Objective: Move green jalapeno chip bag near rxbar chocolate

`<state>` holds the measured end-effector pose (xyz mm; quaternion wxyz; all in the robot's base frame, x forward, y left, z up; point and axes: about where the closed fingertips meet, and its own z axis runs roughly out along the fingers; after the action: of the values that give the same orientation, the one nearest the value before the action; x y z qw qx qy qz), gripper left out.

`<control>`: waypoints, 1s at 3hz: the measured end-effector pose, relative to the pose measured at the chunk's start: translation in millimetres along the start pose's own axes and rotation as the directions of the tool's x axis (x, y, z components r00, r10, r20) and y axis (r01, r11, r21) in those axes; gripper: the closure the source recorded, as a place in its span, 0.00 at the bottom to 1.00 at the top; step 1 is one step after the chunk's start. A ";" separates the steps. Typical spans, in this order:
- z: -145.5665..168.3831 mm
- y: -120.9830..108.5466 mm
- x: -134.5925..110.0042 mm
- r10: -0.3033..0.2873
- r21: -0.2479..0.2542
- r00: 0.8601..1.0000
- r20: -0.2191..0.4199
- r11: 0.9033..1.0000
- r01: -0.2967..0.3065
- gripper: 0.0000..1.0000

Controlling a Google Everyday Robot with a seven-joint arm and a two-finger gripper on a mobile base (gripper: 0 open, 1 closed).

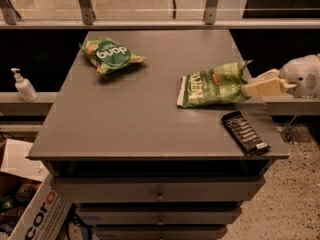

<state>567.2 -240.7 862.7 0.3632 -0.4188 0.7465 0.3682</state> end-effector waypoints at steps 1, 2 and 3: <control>-13.0 15.7 26.9 -0.001 -0.037 0.999 -0.033 0.999 0.000 1.00; -24.7 22.2 47.5 -0.008 -0.051 0.998 -0.064 0.999 0.005 1.00; -31.4 19.6 51.0 -0.029 -0.047 0.997 -0.075 0.999 0.025 0.84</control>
Offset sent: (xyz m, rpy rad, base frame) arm -0.0678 -0.0529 -0.0338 -0.0725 0.0510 0.0879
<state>522.7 -278.3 838.7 0.3296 -0.4507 0.7454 0.3641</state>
